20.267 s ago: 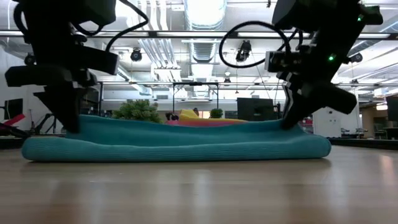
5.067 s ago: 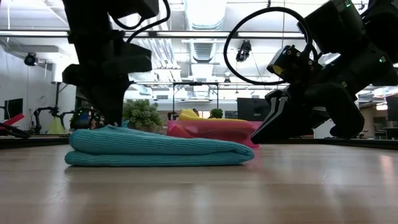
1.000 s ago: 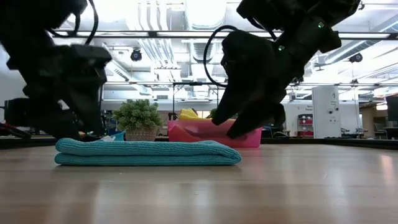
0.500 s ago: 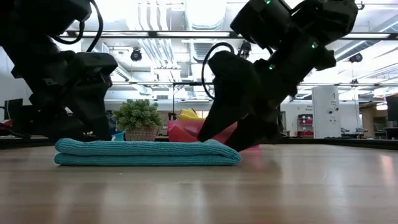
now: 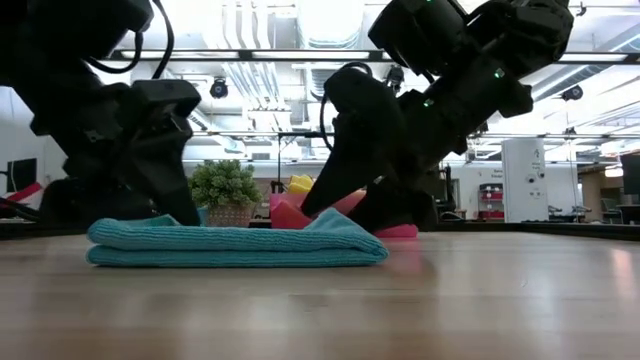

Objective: Fold microfiber towels
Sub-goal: Put the folded blue microfiber towel into the red bin

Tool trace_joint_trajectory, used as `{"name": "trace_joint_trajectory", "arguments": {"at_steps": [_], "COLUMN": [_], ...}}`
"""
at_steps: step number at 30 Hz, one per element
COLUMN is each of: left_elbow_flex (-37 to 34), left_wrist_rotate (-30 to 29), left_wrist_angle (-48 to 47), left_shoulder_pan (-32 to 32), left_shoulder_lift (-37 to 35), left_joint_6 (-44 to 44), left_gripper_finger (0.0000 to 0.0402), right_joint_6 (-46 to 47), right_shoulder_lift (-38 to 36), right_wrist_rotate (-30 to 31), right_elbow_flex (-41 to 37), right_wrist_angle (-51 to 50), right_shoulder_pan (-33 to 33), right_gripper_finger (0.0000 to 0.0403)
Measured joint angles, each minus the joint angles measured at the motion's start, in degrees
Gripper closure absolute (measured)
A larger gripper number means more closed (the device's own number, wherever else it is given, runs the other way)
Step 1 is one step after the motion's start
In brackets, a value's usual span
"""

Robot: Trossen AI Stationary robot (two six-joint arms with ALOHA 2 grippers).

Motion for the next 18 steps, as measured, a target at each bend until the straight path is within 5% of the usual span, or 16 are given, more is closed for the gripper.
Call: {"name": "trace_joint_trajectory", "arguments": {"at_steps": [9,18], "left_elbow_flex": [1.46,1.46], "left_wrist_rotate": [-1.63,-4.19], "left_wrist_angle": [3.79,4.47], "left_shoulder_pan": [0.06,-0.20], "left_shoulder_lift": [5.04,5.18], "left_joint_6": [2.67,6.22], "left_gripper_finger": [0.0258,0.0381], "right_joint_6": [-0.51,-2.28], "right_shoulder_lift": [0.15,0.15], "right_wrist_rotate": [0.07,0.15], "right_elbow_flex": [0.00,0.00], "right_wrist_angle": [0.03,0.23], "right_shoulder_pan": [-0.25,-0.25], "right_gripper_finger": [0.0205,0.0321]}}
